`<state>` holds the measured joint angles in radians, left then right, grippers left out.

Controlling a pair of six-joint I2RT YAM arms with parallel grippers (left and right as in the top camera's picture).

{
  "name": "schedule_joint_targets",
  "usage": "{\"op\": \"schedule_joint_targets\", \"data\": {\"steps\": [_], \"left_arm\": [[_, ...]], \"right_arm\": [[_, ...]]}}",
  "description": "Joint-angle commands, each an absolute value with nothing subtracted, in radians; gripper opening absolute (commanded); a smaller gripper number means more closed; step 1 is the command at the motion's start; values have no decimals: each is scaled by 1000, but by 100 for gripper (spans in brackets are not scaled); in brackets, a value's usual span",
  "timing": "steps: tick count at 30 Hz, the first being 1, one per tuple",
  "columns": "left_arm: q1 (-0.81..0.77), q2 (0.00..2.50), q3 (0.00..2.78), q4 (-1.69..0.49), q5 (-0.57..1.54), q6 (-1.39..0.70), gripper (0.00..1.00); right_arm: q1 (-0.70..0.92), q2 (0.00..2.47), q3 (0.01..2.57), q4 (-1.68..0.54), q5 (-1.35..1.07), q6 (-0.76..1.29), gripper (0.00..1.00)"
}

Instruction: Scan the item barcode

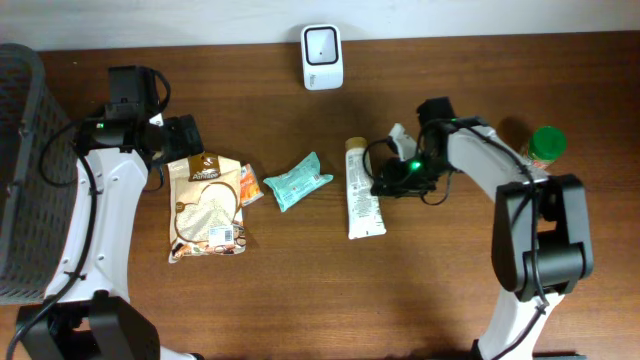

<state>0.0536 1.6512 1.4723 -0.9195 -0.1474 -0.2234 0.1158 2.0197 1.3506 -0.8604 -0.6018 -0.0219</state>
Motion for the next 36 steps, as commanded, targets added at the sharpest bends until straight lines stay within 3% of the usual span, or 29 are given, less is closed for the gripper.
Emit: {"op": "schedule_joint_targets", "data": {"steps": [1, 9, 15, 19, 23, 26, 27, 32, 36], "left_arm": [[55, 1647, 1487, -917, -155, -204, 99], [55, 1647, 1487, -917, -155, -204, 99], [55, 1647, 1487, -918, -155, -204, 99], [55, 1647, 1487, -917, -155, -204, 99], [55, 1647, 1487, -918, -155, -204, 99], [55, 1647, 1487, -917, -155, -204, 99], [55, 1647, 1487, -917, -155, -204, 99], [55, 1647, 1487, -917, -155, -204, 99], [55, 1647, 1487, -917, -155, -204, 99]], "right_arm": [[98, 2017, 1355, -883, -725, -10, 48], [125, 2022, 1203, -683, -732, 151, 52], [124, 2022, 1155, -633, -729, 168, 54], [134, 2035, 1154, -585, -722, 283, 55], [150, 2079, 1155, -525, -722, 395, 40], [150, 2084, 1155, -472, -730, 428, 10], [150, 2084, 1155, -453, -739, 428, 4], [150, 2071, 1164, -412, -800, 418, 4], [151, 1975, 1239, -561, -822, 213, 4]]}}
